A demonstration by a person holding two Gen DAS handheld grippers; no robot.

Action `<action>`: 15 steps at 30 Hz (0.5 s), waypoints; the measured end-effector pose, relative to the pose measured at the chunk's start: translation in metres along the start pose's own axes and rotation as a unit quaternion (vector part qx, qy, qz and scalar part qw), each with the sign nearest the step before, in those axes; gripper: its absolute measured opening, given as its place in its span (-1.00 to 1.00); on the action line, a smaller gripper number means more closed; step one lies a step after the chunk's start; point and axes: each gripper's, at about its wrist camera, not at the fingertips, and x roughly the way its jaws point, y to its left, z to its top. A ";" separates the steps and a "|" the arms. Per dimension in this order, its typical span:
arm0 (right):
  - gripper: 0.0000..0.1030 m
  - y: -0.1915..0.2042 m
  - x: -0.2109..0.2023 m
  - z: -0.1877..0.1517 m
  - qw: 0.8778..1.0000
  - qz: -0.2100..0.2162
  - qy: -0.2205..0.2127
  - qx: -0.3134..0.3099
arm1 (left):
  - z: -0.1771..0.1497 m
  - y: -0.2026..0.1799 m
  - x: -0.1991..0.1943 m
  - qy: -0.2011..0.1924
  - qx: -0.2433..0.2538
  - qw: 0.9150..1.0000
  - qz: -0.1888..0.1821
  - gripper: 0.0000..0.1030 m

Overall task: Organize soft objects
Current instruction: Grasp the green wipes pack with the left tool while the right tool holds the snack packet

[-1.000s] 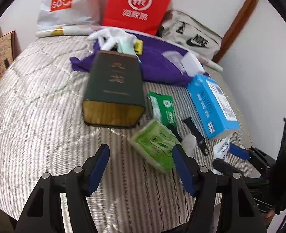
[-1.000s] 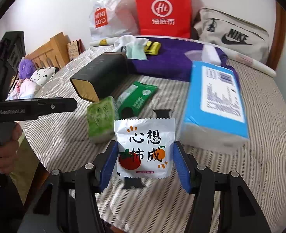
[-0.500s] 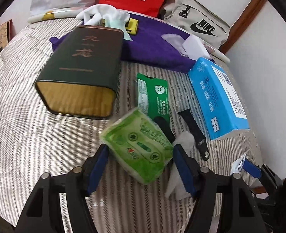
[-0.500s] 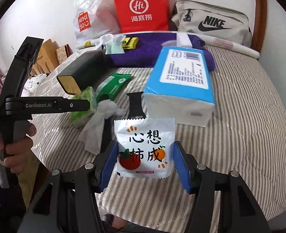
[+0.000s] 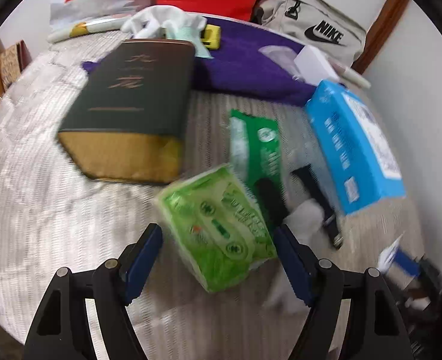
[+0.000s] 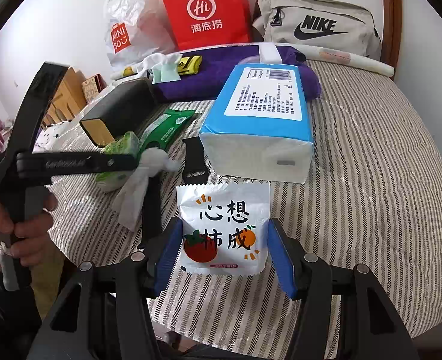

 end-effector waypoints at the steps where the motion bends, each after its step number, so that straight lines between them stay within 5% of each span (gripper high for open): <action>1: 0.10 -0.001 0.000 0.001 1.000 0.000 0.000 0.000 | -0.002 0.004 -0.003 0.000 0.000 1.000 0.008 0.46; 9: 0.10 0.000 0.002 0.001 1.000 -0.004 0.001 0.004 | -0.004 0.005 0.003 -0.005 0.024 0.999 0.038 0.46; 12: 0.10 0.000 0.002 0.001 1.000 -0.010 0.002 0.006 | -0.006 -0.003 0.004 -0.019 0.052 0.997 0.062 0.16; 15: 0.10 0.000 0.000 0.002 1.000 -0.013 -0.001 0.006 | -0.007 -0.001 -0.001 -0.021 0.055 0.997 0.044 0.08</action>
